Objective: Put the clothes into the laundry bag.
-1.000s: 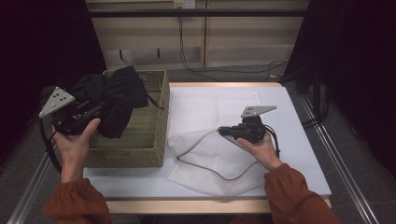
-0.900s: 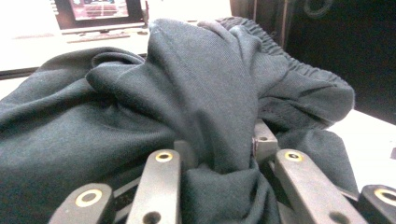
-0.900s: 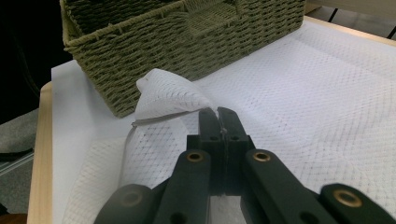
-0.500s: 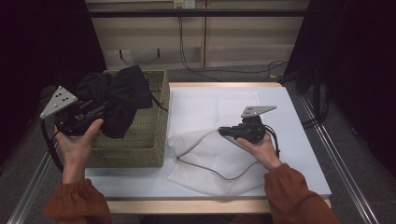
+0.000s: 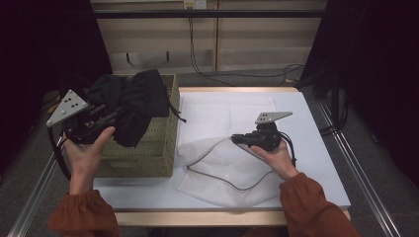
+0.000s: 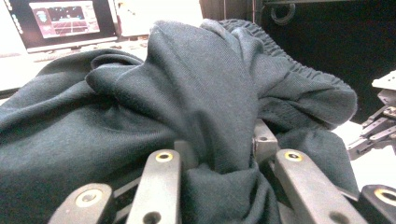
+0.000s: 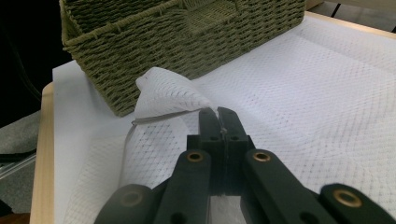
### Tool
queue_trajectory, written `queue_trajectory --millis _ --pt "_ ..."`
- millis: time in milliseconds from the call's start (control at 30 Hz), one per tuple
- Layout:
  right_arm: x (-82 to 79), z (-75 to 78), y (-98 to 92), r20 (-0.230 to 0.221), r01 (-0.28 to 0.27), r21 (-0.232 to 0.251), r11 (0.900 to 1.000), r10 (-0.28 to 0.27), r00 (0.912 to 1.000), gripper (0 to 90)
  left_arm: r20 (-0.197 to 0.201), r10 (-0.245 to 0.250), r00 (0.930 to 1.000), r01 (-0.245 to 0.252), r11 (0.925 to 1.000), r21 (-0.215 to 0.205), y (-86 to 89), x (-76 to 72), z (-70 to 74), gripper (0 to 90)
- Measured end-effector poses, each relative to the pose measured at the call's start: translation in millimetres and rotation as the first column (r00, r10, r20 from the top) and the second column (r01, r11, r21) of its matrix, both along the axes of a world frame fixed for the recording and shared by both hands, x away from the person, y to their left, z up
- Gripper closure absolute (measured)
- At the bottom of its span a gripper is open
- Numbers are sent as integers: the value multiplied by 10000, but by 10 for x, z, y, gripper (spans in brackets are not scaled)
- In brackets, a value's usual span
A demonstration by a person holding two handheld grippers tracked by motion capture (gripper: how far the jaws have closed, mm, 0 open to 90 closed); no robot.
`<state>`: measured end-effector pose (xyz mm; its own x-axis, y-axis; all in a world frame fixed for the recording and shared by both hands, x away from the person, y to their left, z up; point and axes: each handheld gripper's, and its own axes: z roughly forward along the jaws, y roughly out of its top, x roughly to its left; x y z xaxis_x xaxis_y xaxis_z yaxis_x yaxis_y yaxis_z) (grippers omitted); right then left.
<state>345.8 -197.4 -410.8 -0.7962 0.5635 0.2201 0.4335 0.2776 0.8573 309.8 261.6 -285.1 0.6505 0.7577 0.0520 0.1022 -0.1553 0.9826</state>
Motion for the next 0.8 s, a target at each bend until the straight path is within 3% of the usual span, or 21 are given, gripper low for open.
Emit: queue_trajectory --millis 267,500,800 --pt "9 -5 -5 -8 42 -19 10000 -42 10000 900 431 -562 9975 551 9981 266 -165 -116 147 715" --pt "10 -5 -12 -14 28 -10 10000 -28 10000 900 454 -1106 9928 1116 9935 -203 -219 -116 155 714" --pt "16 -12 -4 -21 38 -49 10000 -38 10000 900 532 -1459 9879 1462 9892 -20 -333 -148 184 714"
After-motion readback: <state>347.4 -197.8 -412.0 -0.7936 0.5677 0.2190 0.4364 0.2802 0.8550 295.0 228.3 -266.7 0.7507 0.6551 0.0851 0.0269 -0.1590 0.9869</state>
